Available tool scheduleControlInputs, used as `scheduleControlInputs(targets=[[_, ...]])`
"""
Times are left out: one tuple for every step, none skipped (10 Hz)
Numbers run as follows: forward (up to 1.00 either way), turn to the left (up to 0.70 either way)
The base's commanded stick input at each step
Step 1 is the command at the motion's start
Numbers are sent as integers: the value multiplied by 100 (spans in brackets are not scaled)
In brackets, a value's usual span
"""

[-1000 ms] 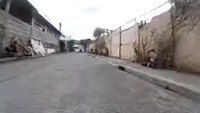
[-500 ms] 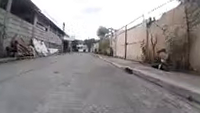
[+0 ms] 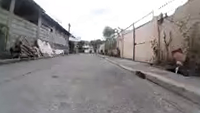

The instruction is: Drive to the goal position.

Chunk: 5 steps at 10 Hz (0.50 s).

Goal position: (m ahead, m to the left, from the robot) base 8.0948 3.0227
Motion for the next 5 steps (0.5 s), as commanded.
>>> scheduleControlInputs(targets=[[100,-21],[100,16],[100,-7],[100,-21],[100,0]])
